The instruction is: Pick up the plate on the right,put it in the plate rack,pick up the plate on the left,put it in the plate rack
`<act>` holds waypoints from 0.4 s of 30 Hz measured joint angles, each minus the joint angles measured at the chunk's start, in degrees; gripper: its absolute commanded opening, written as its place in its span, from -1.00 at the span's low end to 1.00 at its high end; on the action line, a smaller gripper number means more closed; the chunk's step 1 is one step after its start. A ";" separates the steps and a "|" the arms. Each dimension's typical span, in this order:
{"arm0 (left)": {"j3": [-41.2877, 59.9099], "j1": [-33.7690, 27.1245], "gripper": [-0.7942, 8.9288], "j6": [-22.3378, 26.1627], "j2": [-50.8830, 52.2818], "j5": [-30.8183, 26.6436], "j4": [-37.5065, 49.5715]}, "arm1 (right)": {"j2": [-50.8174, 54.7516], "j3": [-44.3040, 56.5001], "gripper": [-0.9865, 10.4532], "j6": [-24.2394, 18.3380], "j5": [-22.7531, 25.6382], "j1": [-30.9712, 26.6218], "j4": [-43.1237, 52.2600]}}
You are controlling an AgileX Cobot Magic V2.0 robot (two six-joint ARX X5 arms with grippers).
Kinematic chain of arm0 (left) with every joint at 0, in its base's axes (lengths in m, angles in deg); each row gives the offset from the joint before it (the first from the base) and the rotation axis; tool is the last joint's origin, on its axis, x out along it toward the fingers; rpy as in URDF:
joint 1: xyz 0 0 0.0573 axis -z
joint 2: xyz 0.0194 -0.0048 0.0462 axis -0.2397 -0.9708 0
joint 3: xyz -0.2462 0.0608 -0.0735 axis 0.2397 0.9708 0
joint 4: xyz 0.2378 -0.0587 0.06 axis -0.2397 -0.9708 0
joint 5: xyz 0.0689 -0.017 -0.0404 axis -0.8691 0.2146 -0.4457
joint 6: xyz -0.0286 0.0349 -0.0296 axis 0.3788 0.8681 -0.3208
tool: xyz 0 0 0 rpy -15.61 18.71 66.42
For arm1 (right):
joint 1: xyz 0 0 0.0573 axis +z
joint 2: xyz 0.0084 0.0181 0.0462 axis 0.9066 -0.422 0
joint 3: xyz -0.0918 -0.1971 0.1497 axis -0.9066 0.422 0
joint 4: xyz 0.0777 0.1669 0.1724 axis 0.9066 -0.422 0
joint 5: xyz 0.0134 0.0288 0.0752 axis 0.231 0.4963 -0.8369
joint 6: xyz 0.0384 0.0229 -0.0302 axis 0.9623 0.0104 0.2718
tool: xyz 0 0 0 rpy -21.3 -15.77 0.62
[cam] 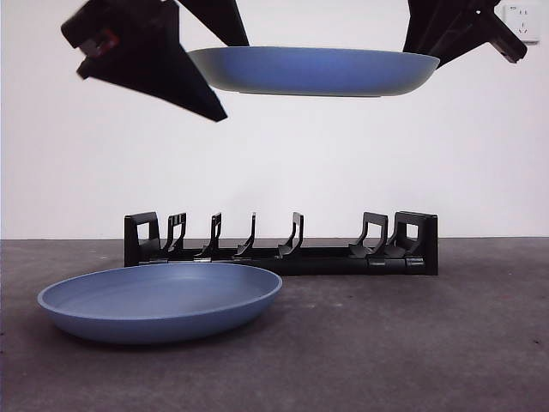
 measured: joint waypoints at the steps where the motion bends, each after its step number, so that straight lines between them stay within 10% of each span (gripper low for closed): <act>1: 0.00 0.04 -0.59 0.02 0.00 0.00 0.00 | 0.00 0.00 -0.85 0.00 0.00 0.00 0.00; 12: 0.00 1.14 -0.85 1.01 -0.02 0.44 -1.42 | 0.00 -0.02 -0.85 0.07 -0.09 -0.04 0.22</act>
